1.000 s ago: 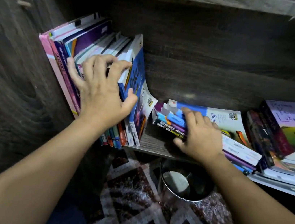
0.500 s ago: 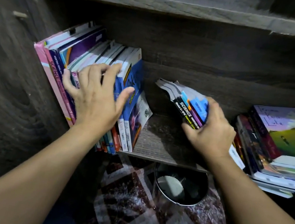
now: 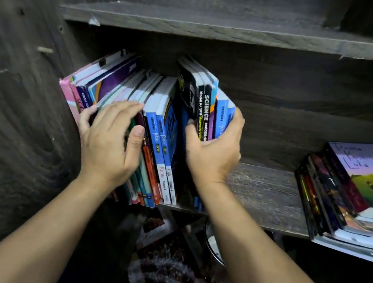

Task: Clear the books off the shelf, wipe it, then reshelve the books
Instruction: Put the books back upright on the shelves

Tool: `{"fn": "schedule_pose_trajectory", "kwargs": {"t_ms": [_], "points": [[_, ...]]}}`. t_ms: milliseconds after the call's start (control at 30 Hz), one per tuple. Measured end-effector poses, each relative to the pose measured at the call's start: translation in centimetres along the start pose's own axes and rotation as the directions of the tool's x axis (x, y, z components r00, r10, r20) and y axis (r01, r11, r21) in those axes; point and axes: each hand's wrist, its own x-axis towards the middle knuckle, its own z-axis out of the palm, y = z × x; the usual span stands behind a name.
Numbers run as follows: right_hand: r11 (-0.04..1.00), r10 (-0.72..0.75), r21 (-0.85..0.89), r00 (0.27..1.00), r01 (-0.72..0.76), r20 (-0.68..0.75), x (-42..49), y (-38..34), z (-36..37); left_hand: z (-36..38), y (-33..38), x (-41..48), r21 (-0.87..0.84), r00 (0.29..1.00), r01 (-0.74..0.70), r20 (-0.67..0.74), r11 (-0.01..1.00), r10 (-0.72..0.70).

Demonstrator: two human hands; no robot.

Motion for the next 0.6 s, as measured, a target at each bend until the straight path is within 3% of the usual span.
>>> {"fn": "schedule_pose_trajectory", "kwargs": {"t_ms": [233, 333, 400, 500, 600], "points": [[0.999, 0.005, 0.048, 0.994, -0.011, 0.112, -3.8, 0.3, 2.7, -0.2, -0.3, 0.0, 0.035, 1.0, -0.006, 0.014, 0.999, 0.006], [0.995, -0.048, 0.098, 0.961, 0.022, 0.272, -3.9, 1.7, 1.7, -0.4, -0.5, 0.1, 0.057, 1.0, -0.01, 0.016, 0.998, 0.01], [0.995, -0.087, 0.087, 0.886, 0.053, 0.455, -3.9, 4.0, 0.5, -0.4, -0.5, 0.1, 0.05, 1.0, -0.011, 0.011, 0.999, 0.01], [0.994, -0.069, -0.012, 0.7, 0.11, 0.711, -3.1, 7.9, -1.6, -0.3, -0.4, 0.0, 0.024, 1.0, 0.001, -0.025, 1.0, 0.0], [0.987, 0.046, -0.127, 0.59, 0.098, 0.806, -2.5, 9.6, -2.0, 0.0, -0.5, 0.0, 0.066, 0.997, 0.038, -0.072, 0.997, -0.033]]}}
